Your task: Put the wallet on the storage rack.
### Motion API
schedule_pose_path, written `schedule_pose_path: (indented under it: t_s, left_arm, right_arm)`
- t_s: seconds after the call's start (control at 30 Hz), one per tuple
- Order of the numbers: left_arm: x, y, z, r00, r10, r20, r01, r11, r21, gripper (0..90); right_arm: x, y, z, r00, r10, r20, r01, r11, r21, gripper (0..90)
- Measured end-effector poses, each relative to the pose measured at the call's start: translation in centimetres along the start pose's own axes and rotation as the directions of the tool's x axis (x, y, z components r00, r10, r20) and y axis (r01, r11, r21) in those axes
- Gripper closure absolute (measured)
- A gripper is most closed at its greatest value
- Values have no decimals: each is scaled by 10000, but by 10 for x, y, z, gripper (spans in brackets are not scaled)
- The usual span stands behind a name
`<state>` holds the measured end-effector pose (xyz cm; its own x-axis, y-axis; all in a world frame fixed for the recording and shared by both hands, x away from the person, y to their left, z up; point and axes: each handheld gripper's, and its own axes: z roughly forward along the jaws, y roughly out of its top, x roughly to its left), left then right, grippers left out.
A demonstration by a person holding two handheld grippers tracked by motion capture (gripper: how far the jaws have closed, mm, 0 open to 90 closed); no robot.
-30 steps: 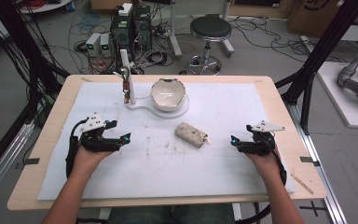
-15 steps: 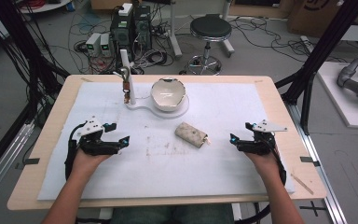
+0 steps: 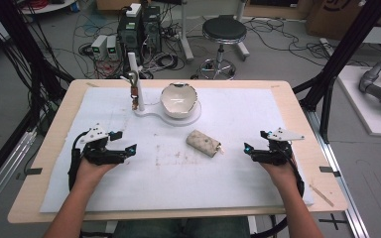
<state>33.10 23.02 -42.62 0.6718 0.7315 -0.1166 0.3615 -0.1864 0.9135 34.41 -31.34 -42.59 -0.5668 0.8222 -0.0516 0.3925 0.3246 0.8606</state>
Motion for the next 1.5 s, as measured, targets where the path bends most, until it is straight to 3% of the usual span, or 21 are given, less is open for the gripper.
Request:
schedule_pose_path:
  t_s: [0.33, 0.73, 1.07, 1.27, 1.5]
  left_arm:
    - [3, -6, -9, 9998, -143, -168, 145, 9998, 98, 187]
    - [5, -15, -20, 9998, 52, -216, -46, 9997, 258, 187]
    - [8, -25, -39, 9984, -48, -561, 68, 9994, 351, 187]
    - [10, -27, -43, 9981, -109, -606, 132, 9992, 379, 187]
    - [9, -28, -44, 9982, -85, -600, 110, 9991, 413, 187]
  right_arm:
    - [12, 11, 10, 9989, -295, -376, 290, 9995, -123, 184]
    - [30, 25, 32, 9931, -559, -1032, 558, 9984, -38, 184]
    - [57, 36, 64, 9733, -1050, -2041, 1170, 9920, 474, 183]
    - [62, 37, 73, 9690, -1150, -2189, 1331, 9886, 701, 183]
    - [69, 34, 87, 9582, -1231, -2582, 1642, 9758, 1445, 183]
